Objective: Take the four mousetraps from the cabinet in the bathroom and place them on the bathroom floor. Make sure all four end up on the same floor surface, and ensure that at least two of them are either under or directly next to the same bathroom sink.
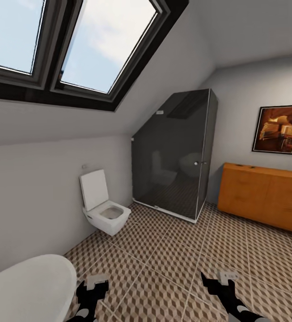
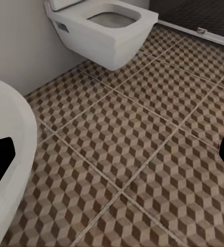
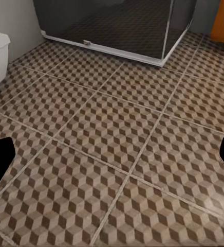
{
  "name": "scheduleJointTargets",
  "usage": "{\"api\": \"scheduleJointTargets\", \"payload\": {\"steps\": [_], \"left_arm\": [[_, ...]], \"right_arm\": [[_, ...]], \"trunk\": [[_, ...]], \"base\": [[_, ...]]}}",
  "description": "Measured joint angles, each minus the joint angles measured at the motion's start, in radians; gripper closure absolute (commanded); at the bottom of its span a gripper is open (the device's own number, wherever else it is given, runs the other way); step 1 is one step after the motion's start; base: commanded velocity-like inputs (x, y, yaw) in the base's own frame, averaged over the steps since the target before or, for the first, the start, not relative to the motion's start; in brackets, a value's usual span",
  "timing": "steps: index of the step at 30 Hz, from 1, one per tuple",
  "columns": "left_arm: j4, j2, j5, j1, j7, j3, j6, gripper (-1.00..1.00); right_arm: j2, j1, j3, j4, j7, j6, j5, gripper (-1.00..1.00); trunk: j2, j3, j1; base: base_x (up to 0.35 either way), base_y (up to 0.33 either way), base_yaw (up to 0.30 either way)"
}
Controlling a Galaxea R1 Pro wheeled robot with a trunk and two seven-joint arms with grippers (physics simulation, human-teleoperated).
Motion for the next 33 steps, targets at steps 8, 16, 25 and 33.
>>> {"api": "scheduleJointTargets", "payload": {"steps": [8, 16, 25, 33], "left_arm": [[0.000, 0.000, 0.000, 0.000, 0.000, 0.000, 0.001, -1.00], [-0.001, 0.000, 0.000, 0.000, 0.000, 0.000, 0.000, -1.00], [0.000, 0.001, 0.000, 0.000, 0.000, 0.000, 0.000, -1.00], [0.000, 0.001, 0.000, 0.000, 0.000, 0.001, 0.000, -1.00]], "right_arm": [[0.000, 0.000, 0.000, 0.000, 0.000, 0.000, 0.000, -1.00], [-0.001, 0.000, 0.000, 0.000, 0.000, 0.000, 0.000, -1.00], [0.000, 0.000, 0.000, 0.000, 0.000, -0.001, 0.000, -1.00], [0.000, 0.000, 0.000, 0.000, 0.000, 0.000, 0.000, -1.00]], "trunk": [[0.000, -0.007, 0.000], [0.000, -0.014, 0.000], [0.000, -0.022, 0.000], [0.000, -0.029, 0.000]], "base": [[0.000, 0.000, -0.268], [0.000, 0.000, -0.267], [0.000, 0.000, -0.267], [0.000, 0.000, -0.267]]}}
